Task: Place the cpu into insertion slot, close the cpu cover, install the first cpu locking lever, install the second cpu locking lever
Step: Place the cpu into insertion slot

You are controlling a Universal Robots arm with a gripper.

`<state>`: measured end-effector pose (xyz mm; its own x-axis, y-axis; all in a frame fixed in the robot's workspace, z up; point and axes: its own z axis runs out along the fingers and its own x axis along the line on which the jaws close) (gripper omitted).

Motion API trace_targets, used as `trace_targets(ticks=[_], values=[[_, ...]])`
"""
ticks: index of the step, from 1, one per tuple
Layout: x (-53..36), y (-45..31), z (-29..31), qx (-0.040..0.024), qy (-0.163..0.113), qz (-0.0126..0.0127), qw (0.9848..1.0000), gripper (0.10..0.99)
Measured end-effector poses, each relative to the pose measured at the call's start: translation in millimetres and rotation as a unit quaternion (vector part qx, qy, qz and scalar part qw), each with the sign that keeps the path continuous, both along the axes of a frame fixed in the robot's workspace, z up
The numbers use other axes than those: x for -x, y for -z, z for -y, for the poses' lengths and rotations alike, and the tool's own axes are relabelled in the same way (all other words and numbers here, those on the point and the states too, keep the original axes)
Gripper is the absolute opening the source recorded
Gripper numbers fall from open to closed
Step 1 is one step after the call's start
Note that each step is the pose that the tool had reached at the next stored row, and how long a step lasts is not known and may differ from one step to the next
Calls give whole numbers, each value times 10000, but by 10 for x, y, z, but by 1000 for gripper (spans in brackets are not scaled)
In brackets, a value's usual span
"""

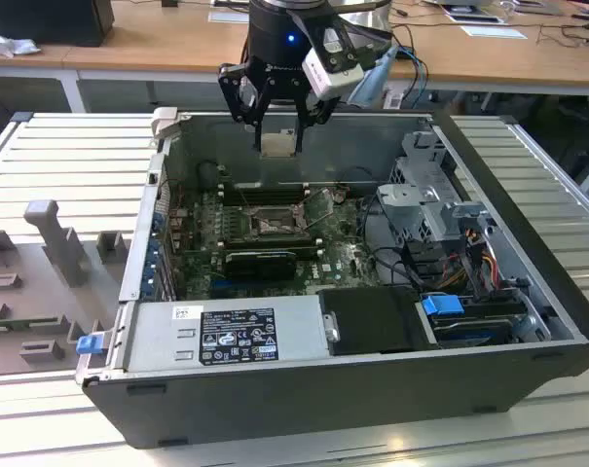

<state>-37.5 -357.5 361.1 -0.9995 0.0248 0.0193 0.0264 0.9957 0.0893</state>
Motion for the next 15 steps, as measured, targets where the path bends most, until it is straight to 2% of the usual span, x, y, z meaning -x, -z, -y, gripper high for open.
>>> trace_targets(ticks=[15], values=[[0, 10, 2, 0, 238, 0, 9997, 529]])
